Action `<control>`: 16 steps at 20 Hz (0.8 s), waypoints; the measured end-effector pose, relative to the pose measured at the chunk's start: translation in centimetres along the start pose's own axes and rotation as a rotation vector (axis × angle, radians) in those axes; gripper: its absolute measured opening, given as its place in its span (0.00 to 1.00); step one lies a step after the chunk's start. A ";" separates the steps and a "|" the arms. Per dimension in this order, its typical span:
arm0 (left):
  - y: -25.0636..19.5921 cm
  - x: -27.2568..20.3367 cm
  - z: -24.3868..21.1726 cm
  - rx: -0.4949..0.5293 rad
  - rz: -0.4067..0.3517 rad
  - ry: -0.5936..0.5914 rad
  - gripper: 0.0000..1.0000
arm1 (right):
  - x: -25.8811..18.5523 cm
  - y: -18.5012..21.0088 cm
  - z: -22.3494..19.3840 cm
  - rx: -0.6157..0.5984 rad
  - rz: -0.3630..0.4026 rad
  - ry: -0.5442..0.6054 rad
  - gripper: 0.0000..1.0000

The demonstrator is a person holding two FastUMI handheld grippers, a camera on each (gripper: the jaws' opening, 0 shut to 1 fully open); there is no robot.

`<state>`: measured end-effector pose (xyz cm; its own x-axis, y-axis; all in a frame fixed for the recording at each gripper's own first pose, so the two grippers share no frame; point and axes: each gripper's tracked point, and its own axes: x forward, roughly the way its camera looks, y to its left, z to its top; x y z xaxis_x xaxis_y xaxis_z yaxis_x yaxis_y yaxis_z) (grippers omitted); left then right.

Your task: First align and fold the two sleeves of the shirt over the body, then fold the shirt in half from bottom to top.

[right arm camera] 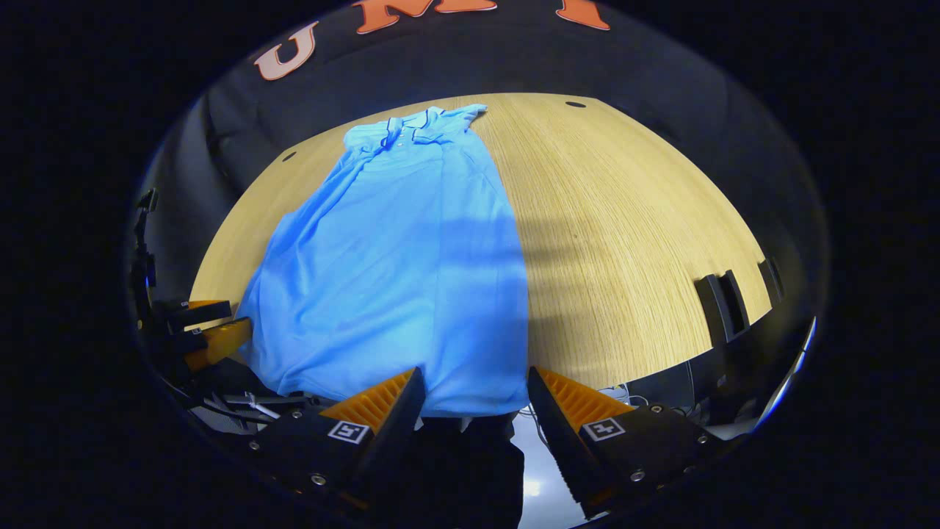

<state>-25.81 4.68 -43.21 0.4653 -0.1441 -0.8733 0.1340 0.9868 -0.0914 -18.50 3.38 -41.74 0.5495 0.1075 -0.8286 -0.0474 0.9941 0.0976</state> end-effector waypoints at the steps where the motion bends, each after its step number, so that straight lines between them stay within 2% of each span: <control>1: 0.1 0.3 0.4 -0.014 0.004 -0.020 0.99 | 0.0 -0.5 -0.1 -0.024 -0.035 -0.003 0.84; 2: 0.1 0.5 0.4 -0.017 0.013 -0.019 0.96 | 0.2 -0.8 -0.1 -0.043 -0.055 -0.008 0.75; 3: -0.2 0.5 0.6 -0.018 0.009 -0.029 1.00 | 0.1 -0.4 -0.1 -0.038 -0.060 -0.006 0.66; 4: -0.7 0.8 0.9 -0.007 0.003 -0.038 0.98 | 0.3 -0.4 0.0 -0.030 -0.070 -0.003 0.61; 5: -1.4 0.9 0.9 0.009 -0.011 -0.040 0.77 | 0.5 -0.7 0.2 -0.021 -0.081 -0.005 0.43; 6: -2.0 1.0 1.2 0.022 -0.018 -0.035 0.56 | 0.6 -0.9 0.3 -0.013 -0.092 -0.007 0.36; 7: -2.3 1.2 1.2 0.028 -0.014 -0.018 0.35 | 0.5 -0.9 0.3 -0.006 -0.095 -0.004 0.17; 8: -2.5 1.3 1.4 0.034 -0.010 -0.004 0.14 | 0.5 -0.9 0.5 -0.003 -0.097 -0.002 0.14; 10: -3.4 1.4 1.8 0.023 -0.043 0.016 0.05 | 0.6 -1.1 0.7 0.019 -0.097 0.014 0.08; 13: -4.0 1.3 2.7 -0.061 -0.112 0.041 0.04 | 0.3 -0.7 1.2 0.069 -0.056 0.028 0.03; 15: -3.7 0.9 4.6 -0.065 -0.115 0.016 0.04 | 0.0 -1.7 2.4 0.089 -0.075 0.018 0.03; 16: -3.6 0.7 5.6 -0.064 -0.110 -0.003 0.04 | -0.2 -1.5 3.2 0.097 -0.060 0.013 0.03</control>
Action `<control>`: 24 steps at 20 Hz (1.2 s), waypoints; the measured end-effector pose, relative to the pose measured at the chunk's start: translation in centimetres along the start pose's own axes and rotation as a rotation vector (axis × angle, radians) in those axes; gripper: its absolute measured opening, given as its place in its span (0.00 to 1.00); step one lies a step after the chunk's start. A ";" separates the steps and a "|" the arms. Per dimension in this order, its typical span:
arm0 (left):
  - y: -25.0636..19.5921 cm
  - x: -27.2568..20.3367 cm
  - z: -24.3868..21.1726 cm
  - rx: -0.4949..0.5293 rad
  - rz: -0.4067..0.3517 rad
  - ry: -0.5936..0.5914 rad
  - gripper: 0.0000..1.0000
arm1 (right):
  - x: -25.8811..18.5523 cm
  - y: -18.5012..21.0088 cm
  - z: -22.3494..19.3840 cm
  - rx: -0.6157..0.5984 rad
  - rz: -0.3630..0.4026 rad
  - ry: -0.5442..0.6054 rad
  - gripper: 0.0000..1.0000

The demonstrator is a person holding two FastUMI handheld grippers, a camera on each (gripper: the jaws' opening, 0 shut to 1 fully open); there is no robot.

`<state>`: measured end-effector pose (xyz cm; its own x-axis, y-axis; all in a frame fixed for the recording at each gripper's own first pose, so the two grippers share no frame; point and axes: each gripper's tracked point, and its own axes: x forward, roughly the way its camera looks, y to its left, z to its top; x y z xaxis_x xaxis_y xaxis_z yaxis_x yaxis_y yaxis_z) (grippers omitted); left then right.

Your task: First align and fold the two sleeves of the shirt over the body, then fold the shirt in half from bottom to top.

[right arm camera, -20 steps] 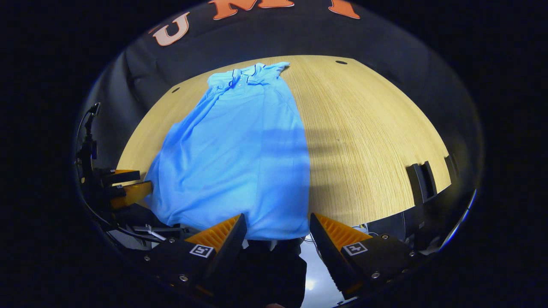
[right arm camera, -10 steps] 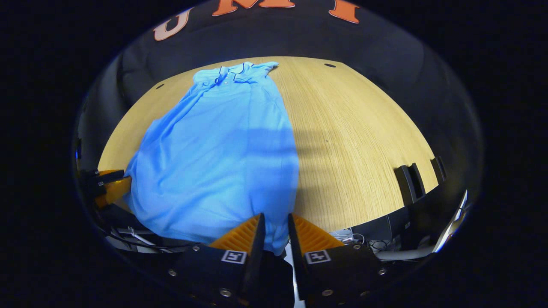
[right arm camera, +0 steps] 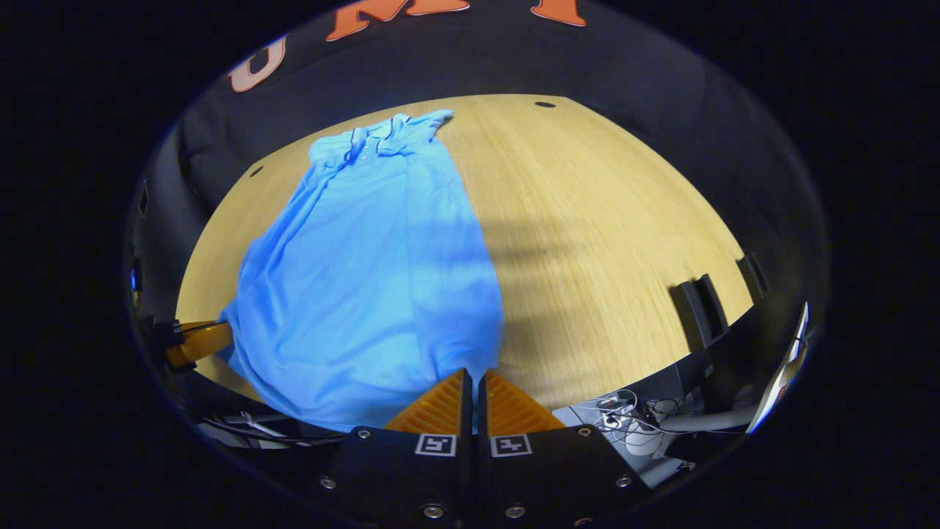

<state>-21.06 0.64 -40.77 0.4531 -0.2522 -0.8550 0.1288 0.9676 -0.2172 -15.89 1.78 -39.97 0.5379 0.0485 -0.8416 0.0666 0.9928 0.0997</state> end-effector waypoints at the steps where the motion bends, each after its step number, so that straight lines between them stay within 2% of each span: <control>1: -0.1 -0.3 1.0 -0.005 -0.001 -0.017 0.04 | -0.2 0.0 0.9 0.005 0.008 -0.008 0.02; 14: 0.8 -2.7 11.1 -0.064 0.022 -0.170 0.04 | -1.9 1.7 12.4 -0.049 0.138 -0.111 0.03; 24: 2.6 -2.0 19.1 -0.040 0.077 -0.268 0.04 | -1.0 3.3 21.1 -0.099 0.212 -0.196 0.03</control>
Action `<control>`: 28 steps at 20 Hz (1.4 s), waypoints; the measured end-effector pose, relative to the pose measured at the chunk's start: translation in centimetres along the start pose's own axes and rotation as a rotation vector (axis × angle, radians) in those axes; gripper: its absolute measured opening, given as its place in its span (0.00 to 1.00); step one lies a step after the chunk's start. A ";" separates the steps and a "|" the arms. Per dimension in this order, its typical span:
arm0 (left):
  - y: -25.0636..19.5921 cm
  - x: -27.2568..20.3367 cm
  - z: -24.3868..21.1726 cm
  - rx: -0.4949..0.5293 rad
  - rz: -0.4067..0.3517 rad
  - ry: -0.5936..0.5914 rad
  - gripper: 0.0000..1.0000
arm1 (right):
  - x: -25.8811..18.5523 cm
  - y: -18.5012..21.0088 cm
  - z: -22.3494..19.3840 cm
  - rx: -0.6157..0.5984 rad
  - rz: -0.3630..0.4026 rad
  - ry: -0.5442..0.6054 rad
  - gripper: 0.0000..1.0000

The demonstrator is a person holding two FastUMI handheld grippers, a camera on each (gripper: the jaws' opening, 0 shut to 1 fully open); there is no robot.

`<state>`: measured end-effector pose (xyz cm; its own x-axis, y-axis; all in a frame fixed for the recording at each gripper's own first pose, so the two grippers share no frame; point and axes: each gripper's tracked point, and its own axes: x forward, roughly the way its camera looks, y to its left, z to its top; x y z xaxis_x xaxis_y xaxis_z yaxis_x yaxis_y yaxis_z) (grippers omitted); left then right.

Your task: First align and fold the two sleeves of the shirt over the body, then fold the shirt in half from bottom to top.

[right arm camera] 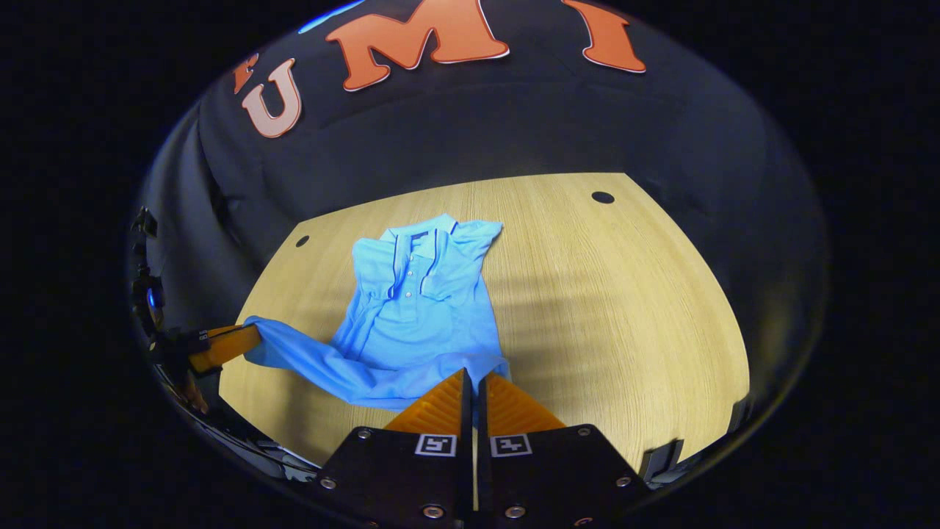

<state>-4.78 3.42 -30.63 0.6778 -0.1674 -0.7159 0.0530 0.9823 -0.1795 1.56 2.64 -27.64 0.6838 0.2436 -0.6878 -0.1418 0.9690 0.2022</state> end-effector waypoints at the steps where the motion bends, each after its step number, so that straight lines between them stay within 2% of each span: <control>1: 0.3 0.4 0.6 -0.002 0.006 -0.004 0.04 | 0.4 -0.2 1.0 -0.004 0.005 -0.010 0.02; 12: 1.5 6.4 7.1 0.011 0.075 -0.059 0.04 | 6.4 -0.4 9.3 -0.083 0.067 -0.040 0.03; 19: 4.5 12.1 10.7 0.012 0.138 -0.066 0.04 | 12.2 -0.5 13.5 -0.105 0.095 -0.032 0.03; 28: 9.2 20.3 11.0 0.019 0.198 0.005 0.04 | 21.5 -0.7 18.1 -0.140 0.125 0.007 0.02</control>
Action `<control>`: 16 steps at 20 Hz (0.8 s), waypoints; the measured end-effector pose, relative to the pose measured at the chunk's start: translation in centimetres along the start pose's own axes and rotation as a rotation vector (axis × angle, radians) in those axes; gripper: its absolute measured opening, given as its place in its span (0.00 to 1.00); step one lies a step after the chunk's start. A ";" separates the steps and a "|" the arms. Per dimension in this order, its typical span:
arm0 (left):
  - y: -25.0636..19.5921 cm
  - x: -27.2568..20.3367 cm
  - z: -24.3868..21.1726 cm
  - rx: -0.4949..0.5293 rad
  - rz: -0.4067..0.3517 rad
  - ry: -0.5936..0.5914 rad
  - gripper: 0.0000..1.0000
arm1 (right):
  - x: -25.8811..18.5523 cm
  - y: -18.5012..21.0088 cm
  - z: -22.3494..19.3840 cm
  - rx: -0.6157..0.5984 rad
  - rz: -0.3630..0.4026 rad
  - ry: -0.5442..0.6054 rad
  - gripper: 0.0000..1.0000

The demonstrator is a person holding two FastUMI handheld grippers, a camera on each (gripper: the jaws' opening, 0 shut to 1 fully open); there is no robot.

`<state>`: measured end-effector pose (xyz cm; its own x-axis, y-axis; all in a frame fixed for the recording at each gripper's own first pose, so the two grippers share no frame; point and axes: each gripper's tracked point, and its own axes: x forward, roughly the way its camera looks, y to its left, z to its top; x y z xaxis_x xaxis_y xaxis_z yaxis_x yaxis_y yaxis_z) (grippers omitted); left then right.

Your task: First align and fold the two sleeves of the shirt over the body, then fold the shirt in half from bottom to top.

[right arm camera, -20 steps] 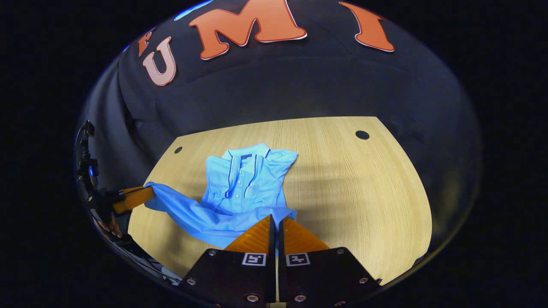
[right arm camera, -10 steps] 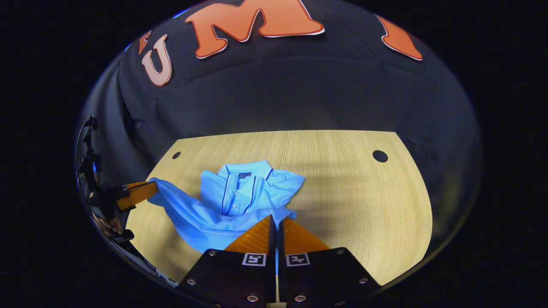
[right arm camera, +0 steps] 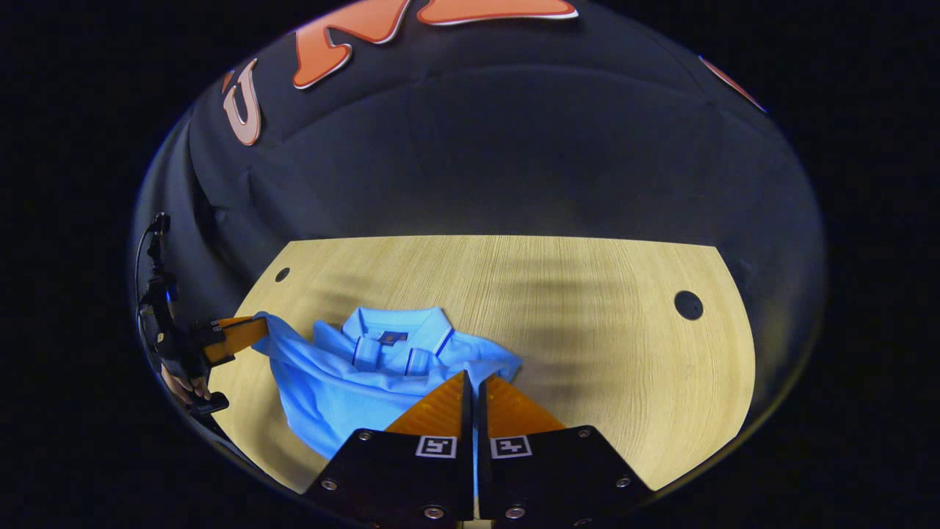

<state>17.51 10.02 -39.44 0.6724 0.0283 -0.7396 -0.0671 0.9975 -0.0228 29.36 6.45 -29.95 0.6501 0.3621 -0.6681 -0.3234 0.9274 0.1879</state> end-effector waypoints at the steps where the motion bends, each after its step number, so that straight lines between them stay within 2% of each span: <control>1: 0.2 0.8 -0.1 -0.005 0.004 0.012 0.04 | 1.0 -0.1 0.2 0.001 0.001 0.008 0.02; 9: 1.5 5.1 -0.5 -0.051 0.024 0.012 0.06 | 6.0 -2.0 0.8 0.015 -0.029 -0.016 0.03; 10: 2.2 4.7 -0.6 -0.042 0.051 0.019 0.14 | 6.3 -2.3 0.4 0.025 -0.025 -0.003 0.04; 11: 2.4 4.6 -0.5 -0.041 0.061 0.020 0.32 | 6.0 -2.9 0.0 0.021 -0.045 0.011 0.07; 12: 2.4 3.9 -0.2 -0.049 0.064 0.014 0.50 | 5.8 -3.7 -0.2 0.002 -0.076 0.014 0.14; 14: 1.8 2.8 0.2 -0.073 0.058 -0.003 0.86 | 4.5 -4.5 0.5 -0.027 -0.112 -0.020 0.47; 15: 1.0 2.2 -0.2 -0.077 0.055 -0.006 0.91 | 3.4 -4.3 1.1 -0.023 -0.111 -0.044 0.60; 16: 0.5 1.7 0.1 -0.075 0.055 -0.011 0.96 | 2.1 -4.0 1.3 -0.016 -0.108 -0.063 0.67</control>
<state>18.63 10.53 -40.63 0.6744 0.0843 -0.7336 -0.1592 0.9867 -0.0330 32.91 3.63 -31.15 0.7231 0.2661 -0.6374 -0.2602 0.9598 0.1055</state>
